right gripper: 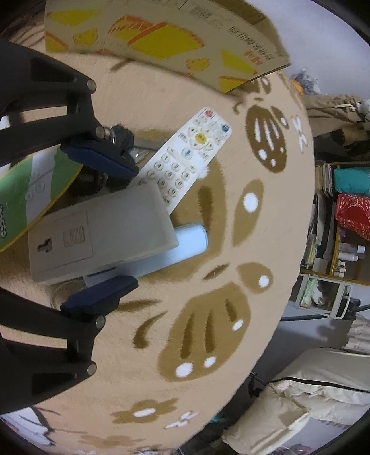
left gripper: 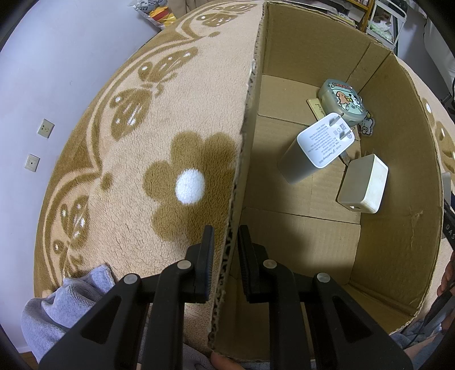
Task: Organize rigid objects
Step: 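Return the right gripper to the items and grasp the grey power adapter, then carry the power adapter into the box and release it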
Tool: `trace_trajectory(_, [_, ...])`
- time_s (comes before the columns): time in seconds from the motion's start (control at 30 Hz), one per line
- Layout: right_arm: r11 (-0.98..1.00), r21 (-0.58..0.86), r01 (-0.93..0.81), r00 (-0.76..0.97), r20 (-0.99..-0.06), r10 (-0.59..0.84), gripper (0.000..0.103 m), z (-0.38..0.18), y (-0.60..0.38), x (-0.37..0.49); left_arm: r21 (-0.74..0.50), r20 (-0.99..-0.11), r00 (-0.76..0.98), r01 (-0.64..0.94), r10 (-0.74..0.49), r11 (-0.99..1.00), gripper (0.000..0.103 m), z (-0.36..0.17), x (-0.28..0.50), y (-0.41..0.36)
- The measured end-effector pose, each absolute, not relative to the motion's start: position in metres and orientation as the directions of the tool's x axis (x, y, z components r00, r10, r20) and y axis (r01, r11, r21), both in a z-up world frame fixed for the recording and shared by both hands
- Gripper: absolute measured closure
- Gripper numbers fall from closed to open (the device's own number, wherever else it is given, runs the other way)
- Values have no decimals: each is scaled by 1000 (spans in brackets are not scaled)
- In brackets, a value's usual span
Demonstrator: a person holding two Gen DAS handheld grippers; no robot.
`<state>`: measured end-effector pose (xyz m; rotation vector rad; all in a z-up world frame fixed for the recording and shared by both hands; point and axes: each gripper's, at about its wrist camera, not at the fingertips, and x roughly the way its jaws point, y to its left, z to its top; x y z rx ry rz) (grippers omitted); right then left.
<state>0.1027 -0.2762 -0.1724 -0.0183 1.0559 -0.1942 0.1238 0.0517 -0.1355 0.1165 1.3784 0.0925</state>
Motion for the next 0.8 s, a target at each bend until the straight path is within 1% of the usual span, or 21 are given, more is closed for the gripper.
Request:
trace_trajectory(0.03, [981, -117, 155, 475, -862, -178, 29, -173, -277, 103, 137, -973, 189, 3, 134, 991, 86, -135, 124, 52])
trace_trajectory(0.1, [976, -131, 173, 473, -858, -199, 38, -173, -279, 104, 137, -973, 189, 3, 134, 991, 86, -135, 124, 52])
trace_trajectory(0.17, [974, -120, 193, 474, -858, -200, 42, -173, -284, 104, 136, -973, 189, 2, 133, 991, 86, -136, 124, 52])
trace_trajectory(0.2, [973, -114, 202, 475, -857, -199, 47, -172, -286, 104, 136, -973, 189, 2, 133, 991, 86, -135, 124, 52])
trace_trajectory(0.23, [970, -114, 212, 476, -855, -205, 50, -171, -289, 103, 137, -973, 189, 2, 134, 991, 86, -135, 124, 51])
trace_trajectory(0.5, [970, -22, 240, 529, -835, -150, 51, -163, -297, 100, 136, -973, 188, 2, 133, 991, 86, -135, 123, 51])
trace_trajectory(0.67, [963, 81, 257, 559, -825, -80, 51, -153, -304, 98, 136, -973, 189, 2, 133, 991, 86, -135, 123, 51])
trace_trajectory(0.8, [957, 157, 242, 594, -804, -18, 54, -141, -303, 98, 137, -973, 188, 2, 134, 991, 86, -135, 123, 51])
